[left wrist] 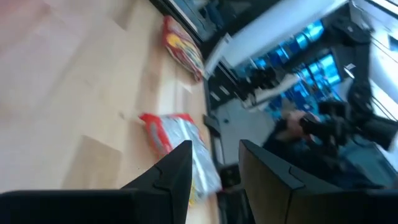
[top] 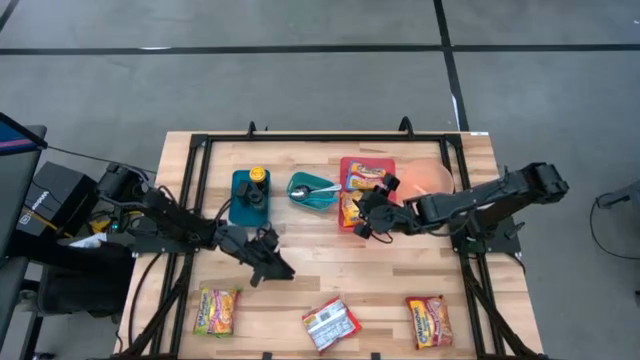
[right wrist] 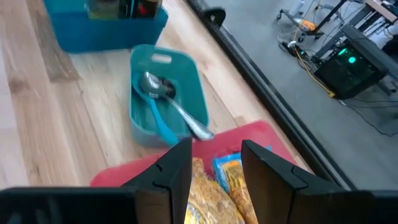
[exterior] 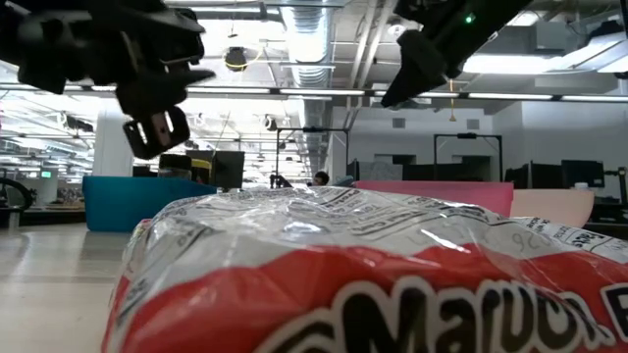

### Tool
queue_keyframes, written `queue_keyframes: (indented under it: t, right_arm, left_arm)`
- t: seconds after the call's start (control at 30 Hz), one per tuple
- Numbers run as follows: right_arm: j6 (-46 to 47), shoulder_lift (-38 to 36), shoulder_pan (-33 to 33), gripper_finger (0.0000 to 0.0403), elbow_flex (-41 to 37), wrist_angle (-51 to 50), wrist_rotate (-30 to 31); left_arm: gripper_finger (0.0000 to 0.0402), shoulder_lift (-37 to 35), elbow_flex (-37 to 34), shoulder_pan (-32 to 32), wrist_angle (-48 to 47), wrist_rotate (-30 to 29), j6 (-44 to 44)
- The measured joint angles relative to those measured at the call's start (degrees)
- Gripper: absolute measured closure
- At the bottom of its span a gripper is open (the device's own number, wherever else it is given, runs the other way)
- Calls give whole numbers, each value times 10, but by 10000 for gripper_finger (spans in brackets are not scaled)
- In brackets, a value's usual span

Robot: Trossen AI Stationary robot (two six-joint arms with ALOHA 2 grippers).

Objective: Pick & Place Food Item
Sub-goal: Put the green noodle pack into the red bin

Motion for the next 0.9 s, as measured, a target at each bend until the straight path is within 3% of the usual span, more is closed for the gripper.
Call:
queue_keyframes:
  t: [0.27, 0.4, 0.7, 0.9]
  right_arm:
    - [0, -2, -7, 271, 0, 4, -7]
    - [0, -2, -7, 271, 0, 5, -9]
    - [-2, -2, -7, 271, 0, 5, -9]
    - [-2, -2, -7, 271, 0, 5, -9]
  left_arm:
    - [275, -23, 6, -41, -5, 36, -13]
    - [275, -75, 6, -61, -84, 43, -41]
    - [275, -220, 6, -127, -411, -7, -334]
    - [275, -279, 6, -186, -534, -7, -518]
